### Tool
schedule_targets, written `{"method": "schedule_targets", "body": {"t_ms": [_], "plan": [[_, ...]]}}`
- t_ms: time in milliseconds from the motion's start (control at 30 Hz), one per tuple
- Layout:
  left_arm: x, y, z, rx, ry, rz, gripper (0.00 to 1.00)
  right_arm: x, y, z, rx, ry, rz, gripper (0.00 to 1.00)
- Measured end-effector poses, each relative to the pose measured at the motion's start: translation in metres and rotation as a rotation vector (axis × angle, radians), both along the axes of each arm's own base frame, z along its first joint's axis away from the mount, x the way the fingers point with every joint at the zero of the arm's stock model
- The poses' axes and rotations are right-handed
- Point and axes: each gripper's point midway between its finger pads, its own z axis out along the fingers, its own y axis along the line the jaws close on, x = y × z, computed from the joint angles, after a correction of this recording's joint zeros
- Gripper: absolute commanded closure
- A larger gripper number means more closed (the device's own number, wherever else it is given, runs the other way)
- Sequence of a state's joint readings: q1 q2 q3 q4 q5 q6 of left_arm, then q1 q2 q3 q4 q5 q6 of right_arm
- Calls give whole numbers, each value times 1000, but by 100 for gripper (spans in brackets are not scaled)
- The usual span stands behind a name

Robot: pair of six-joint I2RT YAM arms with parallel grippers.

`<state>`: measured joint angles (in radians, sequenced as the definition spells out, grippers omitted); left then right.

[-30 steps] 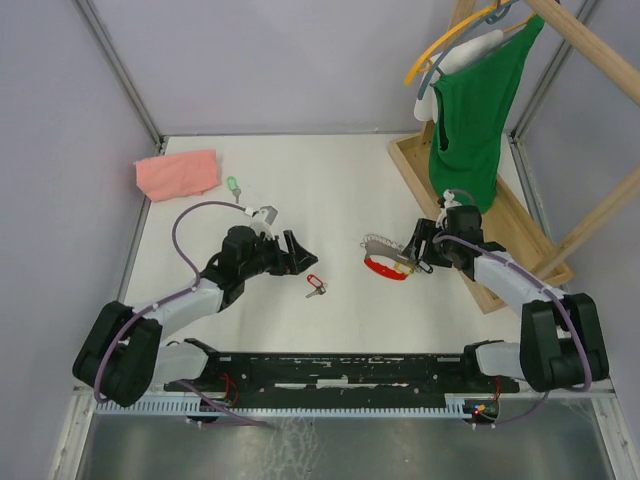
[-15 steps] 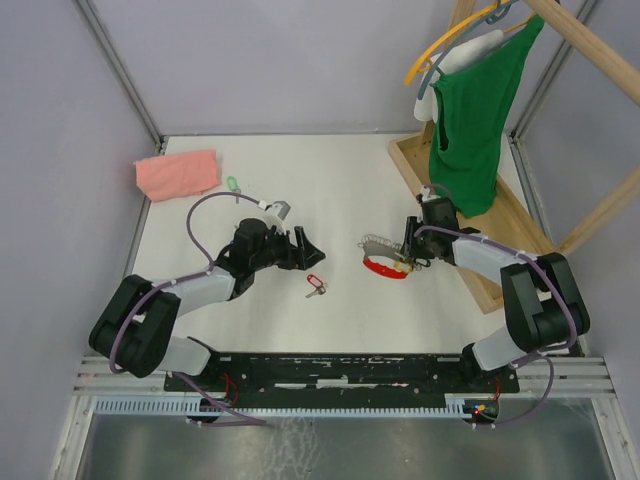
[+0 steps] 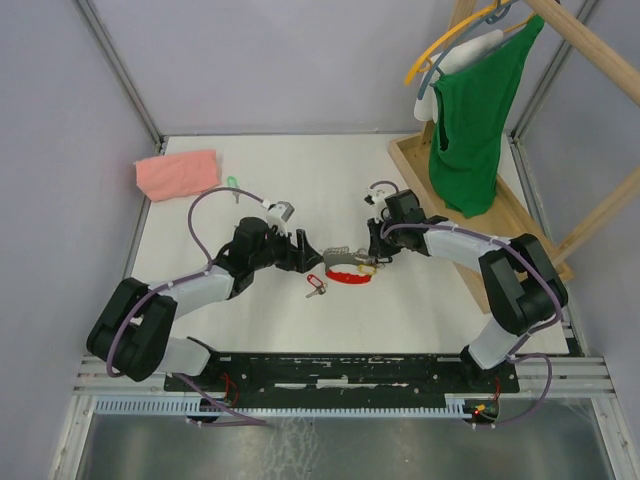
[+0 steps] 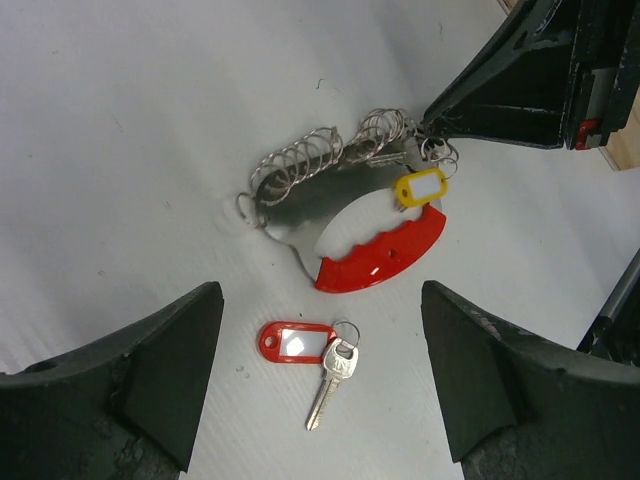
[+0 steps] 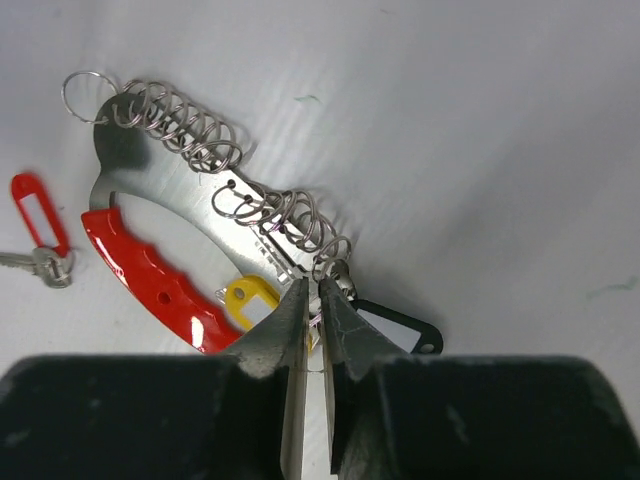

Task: Put the keys on the keyring

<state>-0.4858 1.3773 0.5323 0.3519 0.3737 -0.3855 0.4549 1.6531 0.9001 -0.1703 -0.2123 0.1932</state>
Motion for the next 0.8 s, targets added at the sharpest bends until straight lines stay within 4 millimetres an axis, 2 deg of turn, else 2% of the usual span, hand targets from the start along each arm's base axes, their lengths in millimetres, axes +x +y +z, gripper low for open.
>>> {"method": "schedule_targets", "body": {"t_ms": [133,233,433,600,700,800], "plan": [[-3,0,0,16,-21,-33,14,-5,29,6,7,0,150,88],[-3,-1,-2,29,-22,-55,14,-6,36,6,-25,-5,192,88],[8,-6,-7,65,-16,-73,14,-6,10,-4,-167,3,116,81],[23,-13,-12,85,5,-78,15,-5,-8,-2,-236,-8,38,76],[31,-17,-18,100,19,-82,17,-6,-10,3,-231,-11,13,67],[35,-18,-28,121,44,-84,21,-13,0,7,-200,-10,16,62]]}}
